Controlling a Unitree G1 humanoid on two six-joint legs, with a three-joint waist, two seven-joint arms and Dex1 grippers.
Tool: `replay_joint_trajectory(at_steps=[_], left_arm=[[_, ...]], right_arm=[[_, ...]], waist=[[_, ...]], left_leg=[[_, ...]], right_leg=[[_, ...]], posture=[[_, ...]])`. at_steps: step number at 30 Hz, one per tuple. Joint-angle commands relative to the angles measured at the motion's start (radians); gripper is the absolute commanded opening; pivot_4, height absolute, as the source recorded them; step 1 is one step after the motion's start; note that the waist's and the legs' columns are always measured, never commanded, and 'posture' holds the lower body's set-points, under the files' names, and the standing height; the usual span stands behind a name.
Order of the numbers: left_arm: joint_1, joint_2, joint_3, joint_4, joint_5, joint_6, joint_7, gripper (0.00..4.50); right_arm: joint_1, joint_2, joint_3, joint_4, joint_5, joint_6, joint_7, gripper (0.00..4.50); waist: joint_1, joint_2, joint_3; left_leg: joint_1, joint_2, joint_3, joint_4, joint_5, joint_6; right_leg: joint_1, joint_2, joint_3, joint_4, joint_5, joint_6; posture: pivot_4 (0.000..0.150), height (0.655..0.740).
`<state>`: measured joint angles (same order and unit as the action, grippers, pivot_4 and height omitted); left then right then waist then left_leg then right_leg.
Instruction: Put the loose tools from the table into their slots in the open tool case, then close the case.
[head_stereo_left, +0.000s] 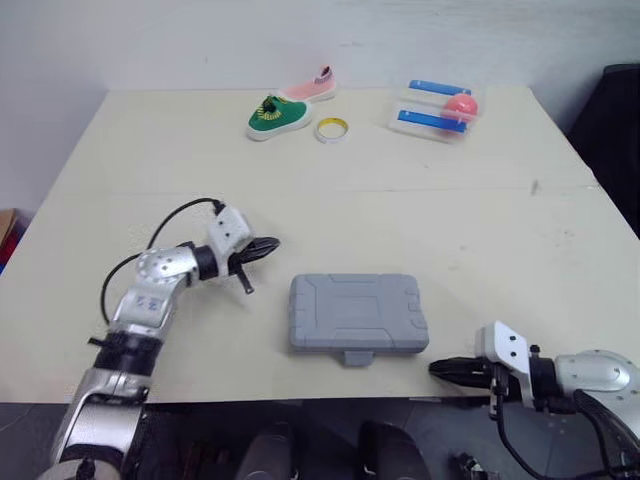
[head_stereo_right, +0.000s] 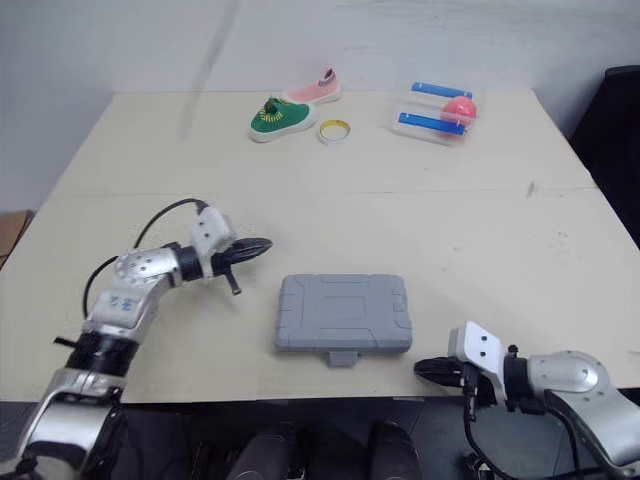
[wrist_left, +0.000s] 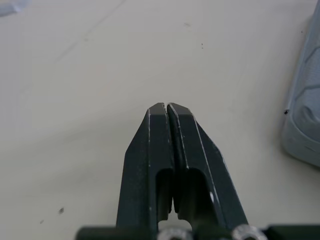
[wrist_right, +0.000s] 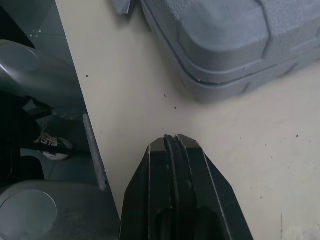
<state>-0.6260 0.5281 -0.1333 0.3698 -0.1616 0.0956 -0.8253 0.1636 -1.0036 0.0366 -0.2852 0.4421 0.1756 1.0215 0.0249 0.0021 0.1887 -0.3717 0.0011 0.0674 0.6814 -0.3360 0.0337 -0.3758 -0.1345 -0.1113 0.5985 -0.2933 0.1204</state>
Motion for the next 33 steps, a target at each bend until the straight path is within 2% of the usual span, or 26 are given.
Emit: replay_joint_trajectory(at_steps=[1,7,12,16,20,25,29,33], left_arm=[[-0.061,-0.027,-0.047,0.073,0.049,-0.033,-0.055,0.01],[-0.082,-0.071,-0.075,0.151,0.075,-0.069,-0.128,0.01],[0.033,-0.035,-0.054,0.027,0.038,0.033,-0.174,0.01],[0.126,-0.021,-0.028,-0.114,0.005,0.107,-0.171,0.01],[0.242,-0.022,0.022,-0.302,-0.034,0.214,-0.097,0.01],[0.338,-0.055,0.095,-0.464,-0.076,0.336,0.038,0.01],[0.414,-0.069,0.154,-0.579,-0.114,0.424,0.116,0.01],[0.430,-0.048,0.199,-0.583,-0.110,0.357,0.127,0.01]], right_arm=[[-0.054,0.069,0.051,0.023,-0.082,-0.001,-0.039,0.00],[-0.154,0.166,0.065,0.097,-0.179,-0.044,-0.072,0.00],[-0.340,0.259,0.073,0.260,-0.260,-0.070,-0.136,0.00],[-0.446,0.318,0.073,0.361,-0.286,-0.088,-0.157,0.00],[-0.560,0.382,0.089,0.490,-0.327,-0.130,-0.174,0.00],[-0.629,0.431,0.075,0.580,-0.342,-0.160,-0.189,0.00],[-0.632,0.411,0.038,0.598,-0.331,-0.170,-0.178,0.00],[-0.579,0.356,-0.016,0.557,-0.299,-0.199,-0.141,0.00]], waist=[[-0.006,-0.006,0.001],[-0.018,-0.009,0.000],[-0.038,-0.010,-0.001],[-0.028,-0.010,-0.001],[-0.029,-0.009,-0.001],[-0.029,-0.008,0.000],[-0.028,-0.007,0.000],[-0.023,-0.005,0.001]], left_leg=[[0.000,0.001,0.001,0.000,0.000,-0.001],[0.001,0.003,0.001,0.000,0.001,-0.003],[0.003,0.004,0.002,0.000,0.001,-0.003],[0.002,0.006,0.001,0.000,0.001,-0.004],[0.002,0.006,0.001,0.001,0.001,-0.004],[0.001,0.006,0.000,0.001,0.001,-0.004],[0.001,0.006,0.000,0.000,0.001,-0.005],[0.000,0.005,-0.001,0.000,0.001,-0.005]], right_leg=[[0.000,0.001,0.000,0.000,0.000,0.000],[0.000,0.003,0.001,0.001,0.000,0.000],[0.000,0.001,0.003,0.002,0.000,-0.001],[-0.001,-0.002,0.003,0.002,-0.001,-0.002],[-0.001,-0.002,0.004,0.002,-0.001,-0.002],[-0.001,-0.002,0.005,0.002,-0.001,-0.002],[-0.001,-0.003,0.006,0.002,-0.001,-0.002],[-0.001,-0.004,0.006,0.002,-0.001,-0.002]], posture=[[0.150,0.7400],[0.150,0.7400],[0.150,0.7400],[0.150,0.7400],[0.150,0.7400],[0.150,0.7400],[0.150,0.7400],[0.150,0.7400]])
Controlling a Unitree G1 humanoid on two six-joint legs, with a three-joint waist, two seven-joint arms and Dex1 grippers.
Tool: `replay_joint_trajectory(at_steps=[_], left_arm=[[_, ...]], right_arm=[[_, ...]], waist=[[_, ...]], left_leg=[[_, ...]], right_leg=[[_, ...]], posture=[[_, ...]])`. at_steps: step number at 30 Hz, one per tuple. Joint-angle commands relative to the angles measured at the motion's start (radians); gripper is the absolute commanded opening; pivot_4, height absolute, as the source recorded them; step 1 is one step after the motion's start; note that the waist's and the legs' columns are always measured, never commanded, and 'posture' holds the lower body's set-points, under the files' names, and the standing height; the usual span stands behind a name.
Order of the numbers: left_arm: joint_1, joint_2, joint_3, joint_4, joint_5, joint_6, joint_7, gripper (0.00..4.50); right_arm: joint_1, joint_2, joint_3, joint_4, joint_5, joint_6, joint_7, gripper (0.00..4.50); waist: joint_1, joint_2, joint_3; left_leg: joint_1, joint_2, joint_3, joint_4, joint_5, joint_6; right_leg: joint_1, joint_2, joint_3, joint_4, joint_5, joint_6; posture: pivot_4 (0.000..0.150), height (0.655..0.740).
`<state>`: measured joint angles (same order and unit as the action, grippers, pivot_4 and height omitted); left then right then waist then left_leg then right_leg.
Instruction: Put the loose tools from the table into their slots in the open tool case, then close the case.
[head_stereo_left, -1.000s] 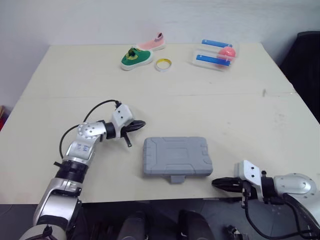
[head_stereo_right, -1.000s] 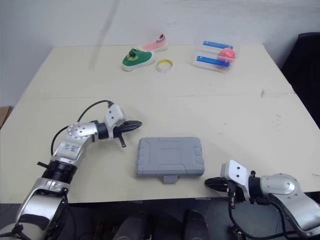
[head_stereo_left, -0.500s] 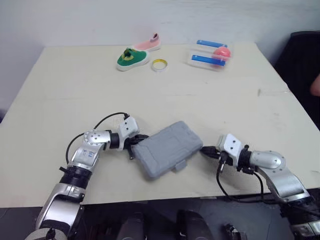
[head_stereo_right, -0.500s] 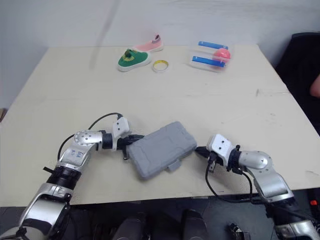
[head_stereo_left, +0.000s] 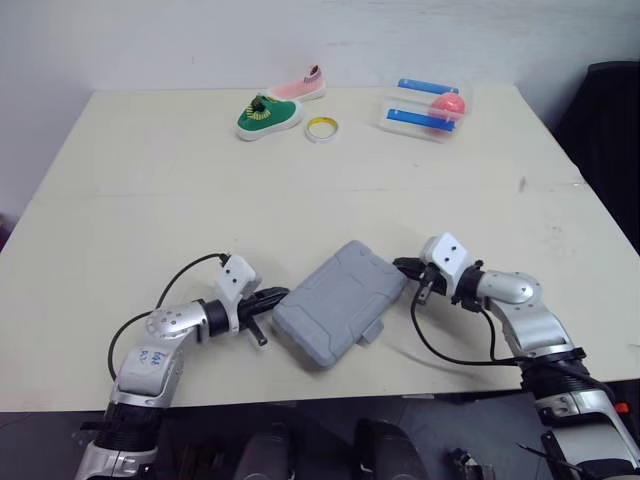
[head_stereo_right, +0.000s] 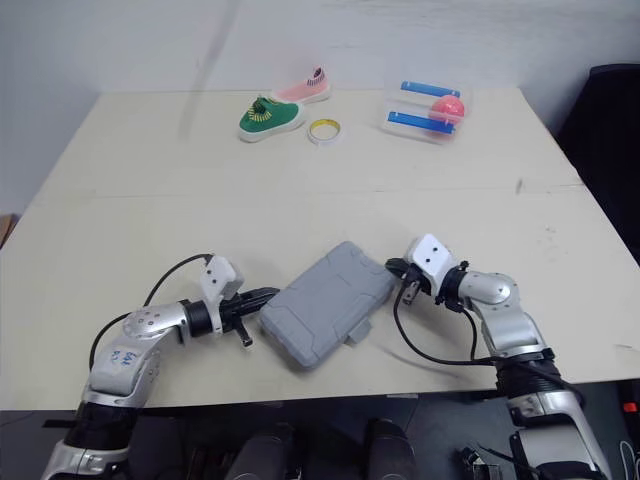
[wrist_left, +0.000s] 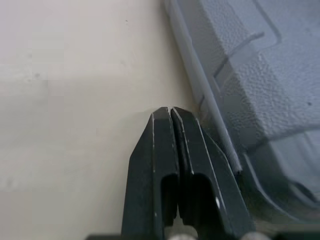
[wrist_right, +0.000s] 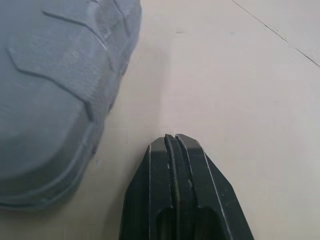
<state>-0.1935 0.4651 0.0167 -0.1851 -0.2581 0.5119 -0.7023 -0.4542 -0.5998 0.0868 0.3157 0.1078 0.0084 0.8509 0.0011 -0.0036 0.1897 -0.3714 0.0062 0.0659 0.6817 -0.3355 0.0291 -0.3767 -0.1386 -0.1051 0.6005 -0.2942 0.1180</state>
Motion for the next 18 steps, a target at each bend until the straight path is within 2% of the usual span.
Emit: replay_joint_trajectory(at_steps=[1,3,6,9,12,16,18], left_arm=[[-0.013,0.022,0.077,-0.019,-0.038,-0.094,-0.018,0.01],[-0.045,0.034,0.107,-0.008,-0.084,-0.172,-0.085,0.01],[-0.097,0.051,0.100,0.003,-0.129,-0.203,-0.165,0.01],[-0.201,0.056,0.010,-0.010,-0.149,-0.180,-0.250,0.01],[-0.302,0.021,-0.155,0.021,-0.084,-0.180,-0.308,0.01],[-0.359,-0.031,-0.287,0.138,0.032,-0.283,-0.317,0.01],[-0.384,-0.044,-0.362,0.187,0.087,-0.269,-0.329,0.01]], right_arm=[[0.075,-0.069,-0.103,-0.082,0.069,-0.050,0.054,0.00],[0.159,-0.106,-0.163,-0.183,0.172,-0.054,0.143,0.00],[0.230,-0.148,-0.186,-0.280,0.237,0.048,0.188,0.00],[0.361,-0.203,-0.233,-0.457,0.356,0.185,0.233,0.00],[0.490,-0.232,-0.223,-0.634,0.398,0.264,0.242,0.00],[0.542,-0.192,-0.176,-0.721,0.374,0.288,0.187,0.00],[0.552,-0.166,-0.145,-0.756,0.356,0.304,0.146,0.00]], waist=[[0.002,0.001,0.001],[0.007,0.003,0.002],[0.004,0.003,0.002],[0.006,0.004,0.002],[0.025,0.004,0.003],[0.021,0.004,0.003],[0.022,0.004,0.003]], left_leg=[[0.000,-0.001,0.000,0.000,0.000,0.000],[-0.001,-0.001,-0.001,0.000,0.000,0.000],[-0.001,-0.001,0.000,-0.001,0.000,0.000],[0.000,-0.001,0.002,-0.001,0.000,0.000],[0.000,-0.001,0.001,-0.001,0.000,0.000],[0.001,-0.003,0.003,0.000,-0.001,0.002],[0.001,-0.002,0.004,0.000,-0.001,0.002]], right_leg=[[0.000,-0.001,0.000,0.000,0.000,0.000],[0.000,-0.001,0.000,-0.001,0.000,0.000],[0.000,0.000,-0.002,-0.002,0.000,0.000],[0.001,0.001,-0.004,-0.001,0.000,0.001],[0.000,0.005,-0.004,-0.002,0.000,0.001],[0.001,0.006,-0.002,-0.002,0.001,0.002],[0.000,0.006,-0.002,-0.002,0.001,0.002]], posture=[[0.150,0.7400],[0.150,0.7400],[0.150,0.7400],[0.150,0.7400],[0.150,0.7400],[0.150,0.7400],[0.150,0.7400]])
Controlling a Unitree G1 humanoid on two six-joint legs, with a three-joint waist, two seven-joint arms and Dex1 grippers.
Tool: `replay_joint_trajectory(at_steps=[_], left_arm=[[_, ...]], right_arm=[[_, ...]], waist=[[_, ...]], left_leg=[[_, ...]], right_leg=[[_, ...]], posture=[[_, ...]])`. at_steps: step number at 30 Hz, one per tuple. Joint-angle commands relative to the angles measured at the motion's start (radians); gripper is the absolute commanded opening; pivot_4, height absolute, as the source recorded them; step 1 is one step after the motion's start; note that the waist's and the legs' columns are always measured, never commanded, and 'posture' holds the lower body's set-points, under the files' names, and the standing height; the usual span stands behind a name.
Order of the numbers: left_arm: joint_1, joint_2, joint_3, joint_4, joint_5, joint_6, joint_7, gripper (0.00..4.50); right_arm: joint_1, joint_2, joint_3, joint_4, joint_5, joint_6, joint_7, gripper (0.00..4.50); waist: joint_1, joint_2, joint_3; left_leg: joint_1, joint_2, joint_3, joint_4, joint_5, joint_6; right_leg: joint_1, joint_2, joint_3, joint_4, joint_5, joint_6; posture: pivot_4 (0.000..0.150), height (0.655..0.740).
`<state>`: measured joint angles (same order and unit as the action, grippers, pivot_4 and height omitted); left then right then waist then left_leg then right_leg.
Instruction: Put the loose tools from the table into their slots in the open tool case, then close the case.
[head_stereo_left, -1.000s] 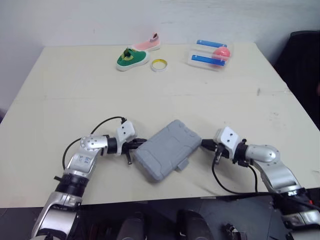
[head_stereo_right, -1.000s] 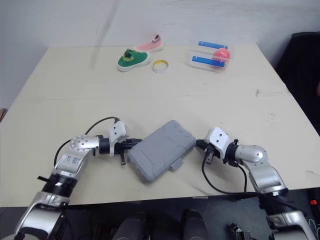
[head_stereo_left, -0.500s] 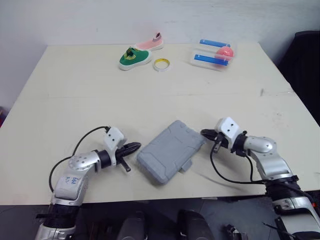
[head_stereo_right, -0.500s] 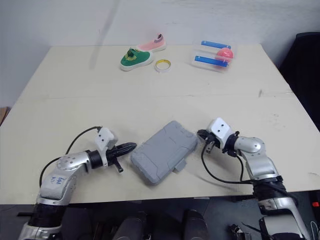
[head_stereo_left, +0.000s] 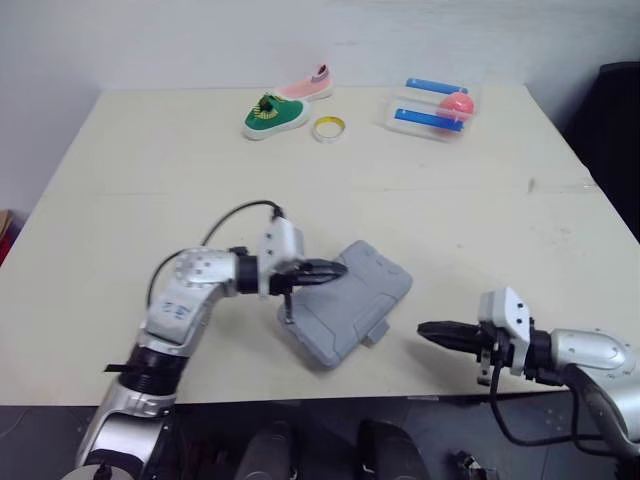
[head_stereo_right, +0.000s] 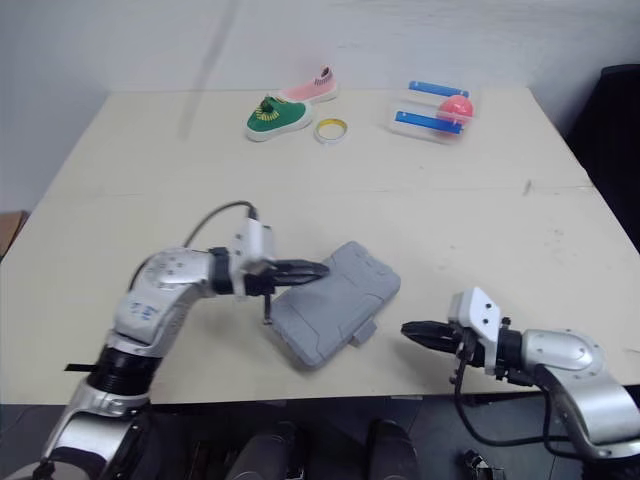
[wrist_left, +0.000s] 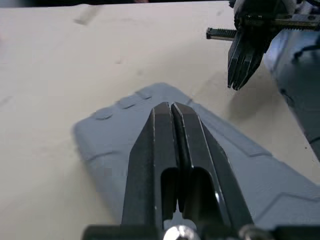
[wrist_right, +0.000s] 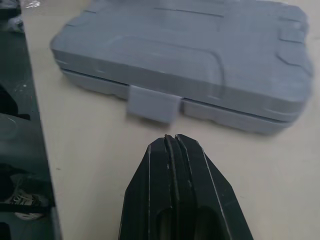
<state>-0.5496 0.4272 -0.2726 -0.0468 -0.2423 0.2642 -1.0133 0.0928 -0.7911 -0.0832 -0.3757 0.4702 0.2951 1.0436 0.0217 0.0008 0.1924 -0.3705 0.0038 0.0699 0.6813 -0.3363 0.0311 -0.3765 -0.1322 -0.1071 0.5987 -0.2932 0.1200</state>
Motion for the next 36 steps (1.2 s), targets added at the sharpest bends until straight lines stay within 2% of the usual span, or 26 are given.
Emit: replay_joint_trajectory(at_steps=[1,4,10,22,36], left_arm=[[-0.035,-0.017,-0.094,0.070,0.085,-0.017,-0.017,0.01],[-0.059,-0.012,-0.150,0.147,0.173,-0.051,-0.005,0.01],[-0.039,-0.005,-0.174,0.184,0.213,-0.001,0.024,0.01],[-0.021,0.000,-0.195,0.173,0.215,0.013,0.019,0.01],[0.001,0.003,-0.279,0.264,0.278,0.060,-0.026,0.01]], right_arm=[[0.010,0.035,0.036,-0.077,-0.016,0.018,-0.058,0.00],[0.000,0.060,0.073,-0.079,-0.059,0.013,-0.099,0.00],[-0.053,0.120,0.147,-0.038,-0.103,0.010,-0.132,0.00],[-0.140,0.176,0.239,0.108,-0.210,-0.057,-0.140,0.00],[-0.241,0.283,0.267,0.142,-0.203,0.009,-0.172,0.00]], waist=[[0.002,0.000,0.000],[0.006,0.000,0.000],[0.004,0.001,-0.002],[0.002,0.001,-0.015],[-0.025,-0.005,-0.028]], left_leg=[[0.000,0.000,0.000,0.000,0.000,0.000],[0.000,0.000,-0.001,0.000,0.000,0.000],[0.001,0.000,-0.002,0.001,0.000,0.001],[0.002,0.001,-0.002,0.000,0.000,0.000],[0.005,0.009,-0.003,0.000,-0.002,-0.004]], right_leg=[[0.000,0.000,0.000,0.000,0.000,0.000],[-0.001,0.000,0.000,0.000,0.000,-0.001],[0.001,-0.002,0.001,-0.003,0.000,0.000],[0.002,-0.003,0.001,-0.004,-0.001,-0.001],[0.003,-0.001,0.004,-0.003,-0.002,-0.007]], posture=[[0.150,0.7400],[0.150,0.7400],[0.150,0.7400],[0.150,0.7400],[0.150,0.7400]])
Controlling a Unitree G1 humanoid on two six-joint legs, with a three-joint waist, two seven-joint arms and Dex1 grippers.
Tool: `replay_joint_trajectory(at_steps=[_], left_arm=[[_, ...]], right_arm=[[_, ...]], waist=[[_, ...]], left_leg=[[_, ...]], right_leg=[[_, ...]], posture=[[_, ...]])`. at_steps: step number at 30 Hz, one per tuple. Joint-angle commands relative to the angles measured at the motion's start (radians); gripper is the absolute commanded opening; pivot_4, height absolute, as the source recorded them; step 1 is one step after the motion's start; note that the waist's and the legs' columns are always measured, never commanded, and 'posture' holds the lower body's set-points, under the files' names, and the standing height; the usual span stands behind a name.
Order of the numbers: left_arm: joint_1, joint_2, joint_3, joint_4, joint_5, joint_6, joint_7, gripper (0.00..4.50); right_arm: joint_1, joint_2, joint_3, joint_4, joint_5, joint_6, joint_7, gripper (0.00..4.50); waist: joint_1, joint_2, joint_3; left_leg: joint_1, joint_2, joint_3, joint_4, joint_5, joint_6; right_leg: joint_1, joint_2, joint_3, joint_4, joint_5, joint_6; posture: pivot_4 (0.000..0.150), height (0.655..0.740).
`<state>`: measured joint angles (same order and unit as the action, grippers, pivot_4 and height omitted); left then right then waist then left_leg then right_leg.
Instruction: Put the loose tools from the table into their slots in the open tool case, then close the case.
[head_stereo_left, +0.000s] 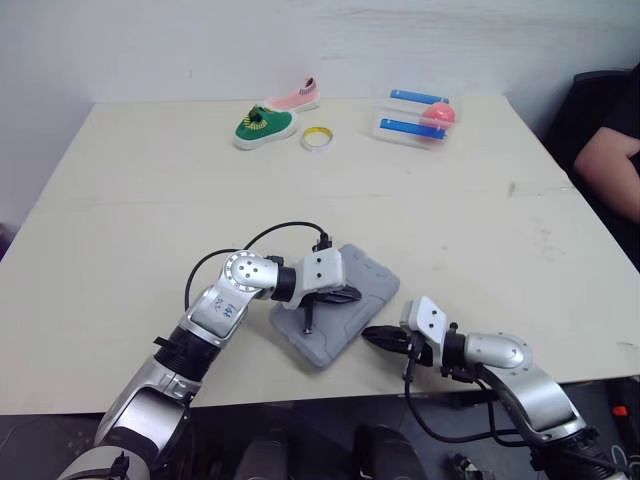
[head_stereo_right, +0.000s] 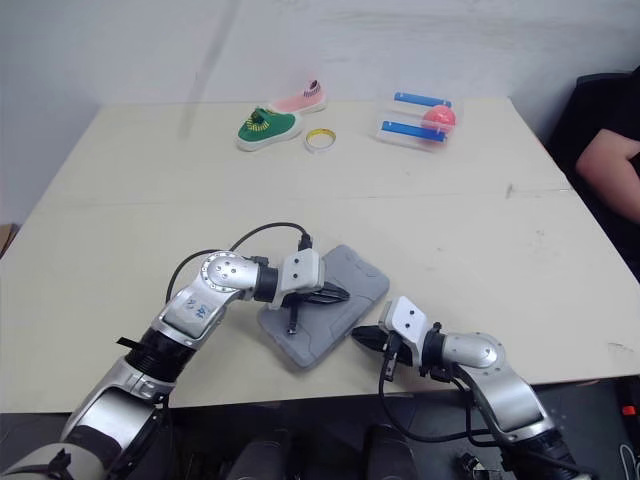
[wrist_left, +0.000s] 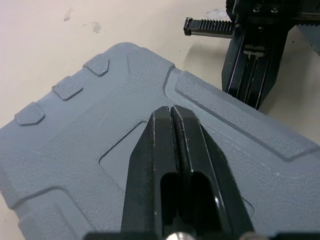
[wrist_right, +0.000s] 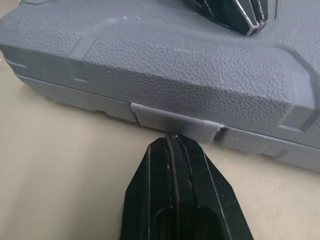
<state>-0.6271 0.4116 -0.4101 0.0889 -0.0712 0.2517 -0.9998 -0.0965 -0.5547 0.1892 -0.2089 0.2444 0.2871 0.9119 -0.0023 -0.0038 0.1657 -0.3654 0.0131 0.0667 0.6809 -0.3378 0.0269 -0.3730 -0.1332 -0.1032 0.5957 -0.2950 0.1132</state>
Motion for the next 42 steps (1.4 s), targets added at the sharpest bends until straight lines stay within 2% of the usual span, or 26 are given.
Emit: replay_joint_trajectory(at_steps=[1,6,8,11,17,19,21,24,25,27,29,31,35,42], left_arm=[[0.087,0.022,-0.145,0.140,0.113,0.073,-0.037,0.01],[0.106,0.025,-0.139,0.162,0.112,0.083,-0.026,0.01],[0.115,0.029,-0.125,0.160,0.105,0.078,-0.019,0.01],[0.128,0.027,-0.064,0.131,0.055,0.021,-0.018,0.01],[0.165,0.051,0.137,0.008,-0.123,-0.197,-0.093,0.01],[0.165,0.091,0.200,-0.017,-0.131,-0.287,-0.097,0.01],[0.167,0.129,0.254,-0.043,-0.147,-0.309,-0.091,0.01],[0.205,0.211,0.365,-0.106,-0.217,-0.244,-0.085,0.01],[0.222,0.233,0.397,-0.124,-0.235,-0.220,-0.079,0.25],[0.304,0.302,0.491,-0.175,-0.289,-0.126,-0.067,0.79],[0.409,0.363,0.595,-0.211,-0.306,-0.068,-0.041,1.66],[0.513,0.409,0.684,-0.242,-0.302,-0.029,-0.012,2.63],[0.641,0.412,0.848,-0.290,-0.331,0.008,0.060,4.44],[0.709,0.399,0.904,-0.313,-0.322,-0.012,0.105,4.44]], right_arm=[[-0.063,0.056,0.001,-0.027,0.023,0.044,-0.047,0.00],[-0.090,0.090,-0.004,-0.026,0.014,0.117,-0.077,0.00],[-0.080,0.066,-0.021,-0.053,0.023,0.135,-0.057,0.00],[-0.041,0.004,-0.064,-0.094,0.056,0.114,0.014,0.00],[0.057,-0.166,-0.199,-0.134,0.146,0.038,0.172,0.00],[0.087,-0.190,-0.258,-0.118,0.180,-0.072,0.249,0.00],[0.112,-0.210,-0.302,-0.094,0.185,-0.195,0.320,0.00],[0.077,-0.241,-0.396,-0.041,0.244,-0.150,0.304,0.00],[0.069,-0.260,-0.419,-0.032,0.263,-0.095,0.286,0.00],[0.062,-0.310,-0.466,0.021,0.255,-0.154,0.345,0.68],[0.054,-0.357,-0.510,0.089,0.226,-0.230,0.385,1.48],[0.033,-0.391,-0.545,0.160,0.210,-0.270,0.389,2.50],[-0.022,-0.424,-0.575,0.266,0.179,-0.352,0.382,4.45],[-0.046,-0.406,-0.522,0.273,0.185,-0.378,0.408,4.45]], waist=[[-0.003,-0.001,-0.002],[-0.013,-0.003,-0.004],[-0.018,-0.004,-0.009],[-0.017,0.003,-0.013],[-0.012,0.007,-0.011],[-0.010,0.007,-0.007],[-0.004,0.008,0.004],[0.001,0.005,0.015],[0.002,0.005,0.017],[0.002,0.006,0.019],[-0.001,0.008,0.021],[-0.001,0.009,0.022],[0.003,0.008,0.027],[0.023,0.009,0.029]], left_leg=[[0.000,0.000,0.000,0.000,0.000,0.000],[0.014,0.003,-0.001,-0.004,-0.005,0.001],[0.018,0.004,-0.003,-0.009,-0.007,-0.005],[0.022,0.004,-0.003,-0.016,-0.004,-0.007],[0.016,0.004,-0.003,-0.018,-0.002,-0.004],[0.011,0.004,-0.003,-0.018,0.002,-0.010],[0.009,0.004,-0.002,-0.018,0.003,-0.010],[0.006,0.003,-0.001,-0.017,0.005,-0.009],[0.005,0.002,-0.001,-0.017,0.005,-0.009],[0.004,0.002,-0.001,-0.016,0.005,-0.008],[0.003,0.002,-0.001,-0.017,0.005,-0.007],[0.002,0.002,-0.001,-0.018,0.004,-0.007],[-0.003,0.002,-0.001,-0.017,0.004,-0.006],[-0.003,0.001,-0.002,-0.016,0.004,-0.007]], right_leg=[[0.000,0.000,0.000,0.000,0.000,0.000],[0.012,0.001,0.000,0.000,-0.002,-0.005],[0.014,0.001,0.000,-0.001,-0.003,-0.008],[0.016,0.001,0.000,-0.002,-0.004,-0.010],[0.010,0.002,-0.002,-0.004,-0.005,-0.013],[0.004,0.002,-0.002,-0.003,-0.005,-0.013],[0.002,0.003,-0.002,-0.002,-0.005,-0.013],[-0.002,0.003,-0.002,0.000,-0.005,-0.012],[-0.003,0.002,-0.002,0.001,-0.004,-0.011],[-0.003,0.001,-0.002,0.000,-0.004,-0.010],[-0.003,0.001,-0.002,-0.002,-0.003,-0.009],[-0.003,0.002,-0.002,-0.002,-0.003,-0.009],[-0.006,0.002,-0.004,-0.004,-0.003,-0.009],[-0.006,0.001,-0.004,-0.005,-0.003,-0.008]], posture=[[0.150,0.7400],[0.150,0.7400],[0.150,0.7400],[0.150,0.7400],[0.150,0.7400],[0.150,0.7400],[0.150,0.7400],[0.150,0.7400],[0.150,0.7400],[0.150,0.7400],[0.150,0.7400],[0.150,0.7400],[0.150,0.7400],[0.150,0.7400]])
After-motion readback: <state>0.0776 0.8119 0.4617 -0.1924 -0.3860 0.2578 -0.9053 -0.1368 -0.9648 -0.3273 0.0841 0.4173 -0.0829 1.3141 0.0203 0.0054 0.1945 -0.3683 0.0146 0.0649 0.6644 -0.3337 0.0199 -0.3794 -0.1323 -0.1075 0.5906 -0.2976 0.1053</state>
